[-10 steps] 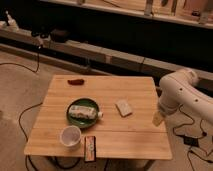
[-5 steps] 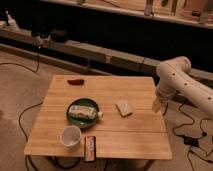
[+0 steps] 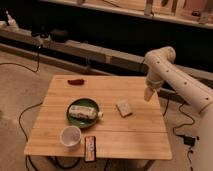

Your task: Move the arm in a circular motion

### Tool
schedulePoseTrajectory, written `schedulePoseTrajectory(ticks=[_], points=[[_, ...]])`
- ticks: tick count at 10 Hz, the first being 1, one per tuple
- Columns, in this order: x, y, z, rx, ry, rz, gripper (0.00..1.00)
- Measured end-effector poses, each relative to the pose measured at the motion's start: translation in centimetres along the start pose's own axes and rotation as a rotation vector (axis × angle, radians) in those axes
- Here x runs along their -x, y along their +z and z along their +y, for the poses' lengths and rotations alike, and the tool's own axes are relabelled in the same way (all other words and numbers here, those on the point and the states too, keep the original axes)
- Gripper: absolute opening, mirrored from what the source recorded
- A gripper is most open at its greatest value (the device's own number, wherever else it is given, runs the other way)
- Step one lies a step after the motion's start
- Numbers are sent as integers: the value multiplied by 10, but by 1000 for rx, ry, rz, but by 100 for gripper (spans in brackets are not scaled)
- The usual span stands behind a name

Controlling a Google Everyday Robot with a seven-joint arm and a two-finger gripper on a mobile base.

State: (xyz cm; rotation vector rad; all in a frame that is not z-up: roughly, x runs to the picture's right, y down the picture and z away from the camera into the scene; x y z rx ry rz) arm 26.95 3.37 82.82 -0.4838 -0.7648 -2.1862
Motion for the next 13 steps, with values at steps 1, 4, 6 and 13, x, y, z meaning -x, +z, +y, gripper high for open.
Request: schedulePoseTrajectory(ticks=[1,4,6,13], points=[[-19,3,-2,-5,-15,-1,62],[-82,12,-26,-37,-87,15,62],[-130,15,-56,-65,-152,41,62],[-214,-24,-187,-43,-402,59,62]])
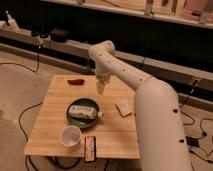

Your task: Move the arm in a circular motion

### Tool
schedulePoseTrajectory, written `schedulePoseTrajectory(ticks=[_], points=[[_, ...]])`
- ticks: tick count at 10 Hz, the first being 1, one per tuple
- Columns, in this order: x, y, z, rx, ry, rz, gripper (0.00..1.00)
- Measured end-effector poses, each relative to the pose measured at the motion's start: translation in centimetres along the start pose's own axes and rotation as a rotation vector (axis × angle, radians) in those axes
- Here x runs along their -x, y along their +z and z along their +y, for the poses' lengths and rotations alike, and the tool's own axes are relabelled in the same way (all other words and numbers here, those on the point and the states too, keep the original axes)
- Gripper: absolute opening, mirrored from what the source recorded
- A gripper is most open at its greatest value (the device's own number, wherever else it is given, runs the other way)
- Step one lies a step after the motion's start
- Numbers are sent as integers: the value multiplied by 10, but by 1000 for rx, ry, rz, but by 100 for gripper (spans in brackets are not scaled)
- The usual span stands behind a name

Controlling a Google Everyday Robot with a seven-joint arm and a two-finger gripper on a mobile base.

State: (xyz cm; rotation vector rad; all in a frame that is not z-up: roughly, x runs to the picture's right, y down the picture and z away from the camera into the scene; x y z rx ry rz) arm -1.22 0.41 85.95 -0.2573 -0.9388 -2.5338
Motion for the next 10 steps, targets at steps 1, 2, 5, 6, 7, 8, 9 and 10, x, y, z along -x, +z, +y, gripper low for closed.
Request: schedulePoseTrajectory(ticks=[1,2,5,6,7,8,9,10], points=[[-7,-6,-30,7,-31,2,62],[-10,-10,-62,7,-47,17,62],[7,-31,-152,3,-39,110,62],[24,-34,-171,1,-21,118,62],[41,-33,-184,-7,1,116,62],[70,-30,-200,-25,43,105,62],[100,-28,-211,-46,91,90,62],[116,-27,-213,-55,119,81,62]])
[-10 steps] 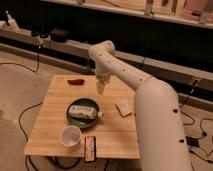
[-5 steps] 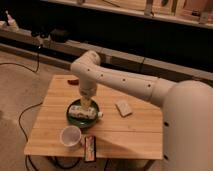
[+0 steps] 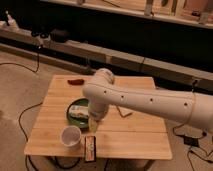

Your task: Move the arm in a circular motion

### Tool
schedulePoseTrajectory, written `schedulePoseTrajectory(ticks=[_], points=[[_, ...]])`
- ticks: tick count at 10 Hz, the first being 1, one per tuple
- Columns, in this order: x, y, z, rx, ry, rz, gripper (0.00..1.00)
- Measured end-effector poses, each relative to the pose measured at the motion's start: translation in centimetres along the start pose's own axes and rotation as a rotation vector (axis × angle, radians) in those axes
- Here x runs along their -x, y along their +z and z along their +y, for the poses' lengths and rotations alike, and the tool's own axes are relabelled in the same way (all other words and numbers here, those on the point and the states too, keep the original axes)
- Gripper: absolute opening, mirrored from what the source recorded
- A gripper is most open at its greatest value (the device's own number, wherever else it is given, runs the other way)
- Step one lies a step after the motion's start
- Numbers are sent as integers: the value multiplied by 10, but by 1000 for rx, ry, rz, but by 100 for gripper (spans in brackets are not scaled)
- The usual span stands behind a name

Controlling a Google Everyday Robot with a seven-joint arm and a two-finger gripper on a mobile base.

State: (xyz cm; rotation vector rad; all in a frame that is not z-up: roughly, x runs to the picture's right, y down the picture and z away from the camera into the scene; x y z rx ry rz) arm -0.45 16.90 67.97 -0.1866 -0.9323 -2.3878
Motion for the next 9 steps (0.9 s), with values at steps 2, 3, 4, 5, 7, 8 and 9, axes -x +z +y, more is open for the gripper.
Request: schedulePoseTrajectory(ticks=[2,3,4,5,7,8,9], points=[[55,-7,9,-2,103,-26,62],[73,-11,15,7,139,-38,62],[97,-16,28,26,188,-55,62],[119,-19,41,42,238,-71,62],[149,-17,64,57,304,-105,62],[160,-14,75,59,332,-119,62],[174,-11,90,65,369,-134,62]])
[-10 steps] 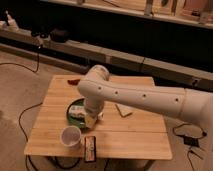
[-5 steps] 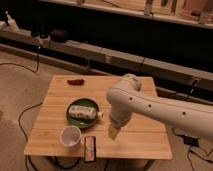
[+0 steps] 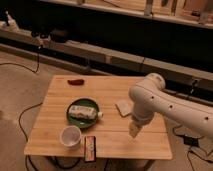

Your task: Move the arm in a circular motion

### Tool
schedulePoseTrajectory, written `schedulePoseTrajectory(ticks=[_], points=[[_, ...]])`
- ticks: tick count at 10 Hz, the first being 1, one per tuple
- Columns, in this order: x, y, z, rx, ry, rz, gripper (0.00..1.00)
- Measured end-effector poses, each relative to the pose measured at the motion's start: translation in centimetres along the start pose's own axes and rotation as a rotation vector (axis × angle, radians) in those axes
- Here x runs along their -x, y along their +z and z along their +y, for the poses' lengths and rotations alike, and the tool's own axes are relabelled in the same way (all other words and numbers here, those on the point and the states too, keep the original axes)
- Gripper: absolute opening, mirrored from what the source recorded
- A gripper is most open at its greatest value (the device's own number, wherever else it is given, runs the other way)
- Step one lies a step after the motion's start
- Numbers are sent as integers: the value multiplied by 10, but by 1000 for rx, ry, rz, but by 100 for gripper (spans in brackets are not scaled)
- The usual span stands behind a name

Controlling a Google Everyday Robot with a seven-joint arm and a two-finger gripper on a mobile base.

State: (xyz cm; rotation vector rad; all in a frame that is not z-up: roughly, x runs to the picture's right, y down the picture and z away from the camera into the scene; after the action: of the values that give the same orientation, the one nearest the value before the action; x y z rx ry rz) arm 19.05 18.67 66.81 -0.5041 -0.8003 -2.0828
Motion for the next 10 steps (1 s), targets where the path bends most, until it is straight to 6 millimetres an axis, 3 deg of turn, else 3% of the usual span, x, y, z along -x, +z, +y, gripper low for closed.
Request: schedulePoseTrajectory(ticks=[3,5,7,8,10], points=[[8,8,48,23,66,-15,62],[0,19,88,48,87,-36,62],[-31,29,123,66,87,-45,62],[-44,30,132,75,80,-45,62],[-89,27,146,99,39,-34,62]])
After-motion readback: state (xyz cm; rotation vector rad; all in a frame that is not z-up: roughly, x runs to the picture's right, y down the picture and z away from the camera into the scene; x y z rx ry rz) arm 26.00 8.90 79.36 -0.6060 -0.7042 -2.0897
